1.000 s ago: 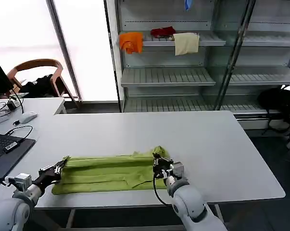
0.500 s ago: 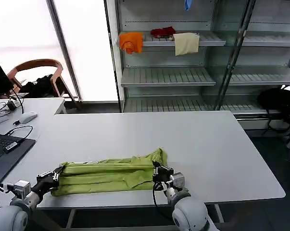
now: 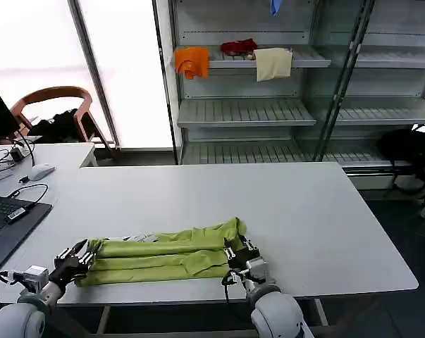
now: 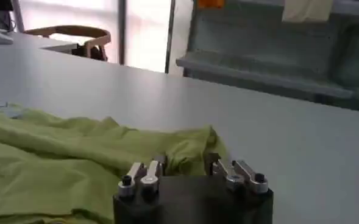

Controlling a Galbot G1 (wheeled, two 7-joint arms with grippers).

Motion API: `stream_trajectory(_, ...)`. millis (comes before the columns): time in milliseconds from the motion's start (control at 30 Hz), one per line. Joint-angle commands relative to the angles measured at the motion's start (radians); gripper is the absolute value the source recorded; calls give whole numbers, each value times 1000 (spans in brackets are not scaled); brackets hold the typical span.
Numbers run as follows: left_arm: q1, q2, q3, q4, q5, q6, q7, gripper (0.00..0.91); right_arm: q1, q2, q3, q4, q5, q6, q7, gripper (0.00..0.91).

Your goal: Fold and organize the clothes.

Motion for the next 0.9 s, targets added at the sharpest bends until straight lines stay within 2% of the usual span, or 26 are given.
stream_trajectory(33, 22, -66, -25, -55, -182, -50, -148, 907, 40, 6, 36, 38, 103, 37, -21, 907)
stream_trajectory(133, 51, -100, -19, -58, -170, -82, -210, 907, 101, -8, 68, 9, 140, 135, -50, 907)
stream_trajectory(267, 90, -120, -7, -50, -168, -111, -265, 907, 200, -46, 106, -36, 176, 193, -72, 907)
stream_trajectory(433, 108, -147, -1, -42, -161, -129, -291, 907, 273, -69, 147, -59, 205, 182, -72, 907)
stream_trajectory(700, 106, -161, 18, -52, -149, -120, -291, 907, 257, -68, 166, -56, 200, 163, -70, 907)
stream_trajectory(800, 107, -166, 20, -56, -146, -117, -289, 776, 256, -69, 174, -56, 200, 153, -65, 907)
stream_trajectory(900, 113, -169, 24, -67, -148, -114, -282, 685, 257, -74, 180, -57, 201, 143, -61, 907)
